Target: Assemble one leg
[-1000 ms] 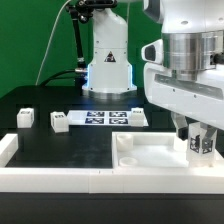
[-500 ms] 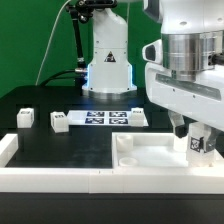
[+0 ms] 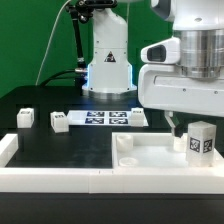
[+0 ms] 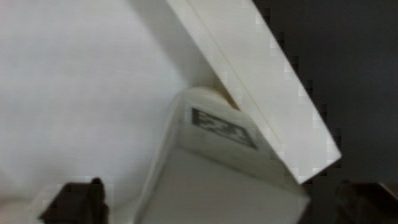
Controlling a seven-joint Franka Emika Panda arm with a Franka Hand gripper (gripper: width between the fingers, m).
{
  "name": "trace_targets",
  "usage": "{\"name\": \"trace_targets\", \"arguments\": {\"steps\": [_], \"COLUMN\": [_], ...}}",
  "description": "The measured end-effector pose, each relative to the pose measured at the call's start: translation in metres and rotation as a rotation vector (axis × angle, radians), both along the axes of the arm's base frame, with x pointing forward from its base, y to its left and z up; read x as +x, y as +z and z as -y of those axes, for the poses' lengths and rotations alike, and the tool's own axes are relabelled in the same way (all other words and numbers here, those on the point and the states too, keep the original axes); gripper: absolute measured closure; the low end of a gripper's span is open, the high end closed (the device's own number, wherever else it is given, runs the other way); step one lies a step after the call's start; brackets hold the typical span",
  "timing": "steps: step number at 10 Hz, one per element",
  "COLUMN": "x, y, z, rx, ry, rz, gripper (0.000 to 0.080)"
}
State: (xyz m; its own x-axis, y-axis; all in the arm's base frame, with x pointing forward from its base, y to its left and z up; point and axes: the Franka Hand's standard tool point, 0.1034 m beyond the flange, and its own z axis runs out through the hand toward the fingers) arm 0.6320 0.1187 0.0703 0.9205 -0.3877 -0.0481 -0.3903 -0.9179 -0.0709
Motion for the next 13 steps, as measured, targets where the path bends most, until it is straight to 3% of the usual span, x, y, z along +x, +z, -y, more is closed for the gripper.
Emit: {"name": "trace_targets", "arguments": {"steps": [3,6,8,10,11,12,13], "x": [-0.002,-0.0026,-0.0026,-0.0027,-0.0026,-0.0026,-0.0027], "y": [-0.0014,-0.0023,-0.0026,-0.0028,-0.0028,-0.0028,-0.0029], "z": [-0.0028,-0.0014,-0.0008,-0.0006,-0.0006,-0.0006,-0.0006], "rx": [0.003,-0.021,-0.019,-0.019,-0.019,-0.019,-0.02], "ry": [0.318,0.635,0.663,0.663,0.663,0.658,0.622], "rz": [0.024,0.042,0.044,0.043,0.043,0.043,0.041], "gripper": [0.0151,0.0151,0.0151,0.041,0.041,0.0509,0.0509]}}
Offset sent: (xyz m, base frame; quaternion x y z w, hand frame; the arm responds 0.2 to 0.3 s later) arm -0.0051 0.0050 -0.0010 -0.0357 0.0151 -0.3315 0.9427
